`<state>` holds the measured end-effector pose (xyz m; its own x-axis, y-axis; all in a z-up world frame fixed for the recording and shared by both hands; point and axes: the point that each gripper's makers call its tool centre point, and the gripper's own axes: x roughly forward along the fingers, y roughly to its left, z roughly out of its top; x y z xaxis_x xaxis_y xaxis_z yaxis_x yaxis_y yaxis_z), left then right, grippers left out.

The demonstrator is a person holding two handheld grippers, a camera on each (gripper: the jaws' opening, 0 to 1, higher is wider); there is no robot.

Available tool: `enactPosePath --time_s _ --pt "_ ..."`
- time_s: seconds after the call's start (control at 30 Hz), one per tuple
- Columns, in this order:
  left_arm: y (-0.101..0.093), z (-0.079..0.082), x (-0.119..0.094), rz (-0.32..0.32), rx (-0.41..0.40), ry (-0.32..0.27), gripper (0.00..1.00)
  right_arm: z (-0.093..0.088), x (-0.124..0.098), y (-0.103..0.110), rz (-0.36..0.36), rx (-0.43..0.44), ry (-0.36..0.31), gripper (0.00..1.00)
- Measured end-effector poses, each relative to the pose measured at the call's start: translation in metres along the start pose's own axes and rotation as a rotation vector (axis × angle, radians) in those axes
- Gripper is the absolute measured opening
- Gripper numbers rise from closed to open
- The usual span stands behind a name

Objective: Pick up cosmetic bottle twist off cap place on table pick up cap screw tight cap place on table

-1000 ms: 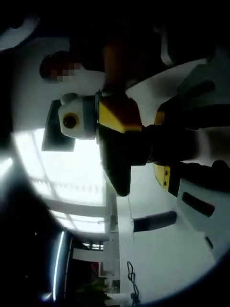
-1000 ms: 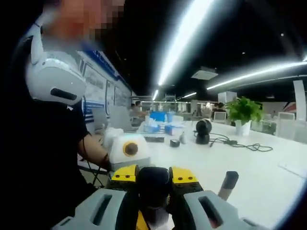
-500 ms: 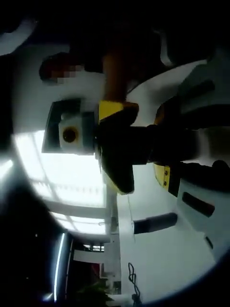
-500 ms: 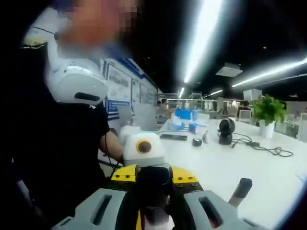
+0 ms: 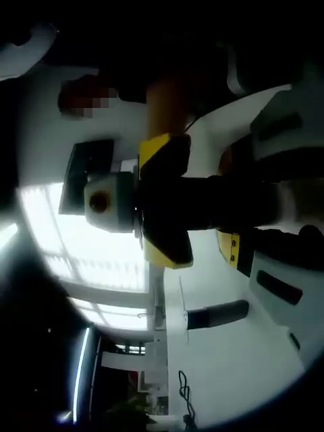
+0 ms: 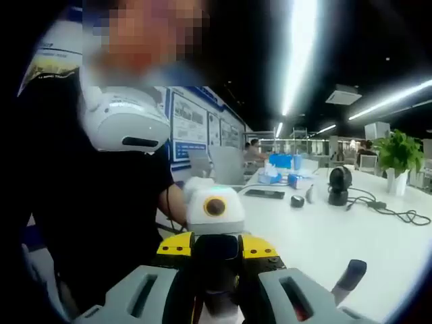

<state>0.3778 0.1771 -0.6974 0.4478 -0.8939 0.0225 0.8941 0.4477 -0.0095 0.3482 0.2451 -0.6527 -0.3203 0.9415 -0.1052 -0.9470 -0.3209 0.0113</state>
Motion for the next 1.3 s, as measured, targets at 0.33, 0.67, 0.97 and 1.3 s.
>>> enactPosePath --time_s 0.33,0.67,0.97,1.3 --pt "0.001 0.0 0.001 0.005 -0.009 0.001 0.15 0.003 0.005 0.0 0.049 0.016 -0.052 0.17" --pt "-0.003 -0.001 0.002 -0.016 -0.009 0.0 0.15 0.003 0.008 0.013 0.101 -0.007 -0.028 0.17" --pt "-0.009 -0.002 0.001 -0.022 -0.02 0.01 0.15 0.006 0.018 0.022 0.104 0.078 -0.002 0.17" --pt "-0.004 -0.002 0.002 -0.007 -0.018 0.007 0.15 0.011 0.018 0.012 0.054 0.05 0.008 0.17"
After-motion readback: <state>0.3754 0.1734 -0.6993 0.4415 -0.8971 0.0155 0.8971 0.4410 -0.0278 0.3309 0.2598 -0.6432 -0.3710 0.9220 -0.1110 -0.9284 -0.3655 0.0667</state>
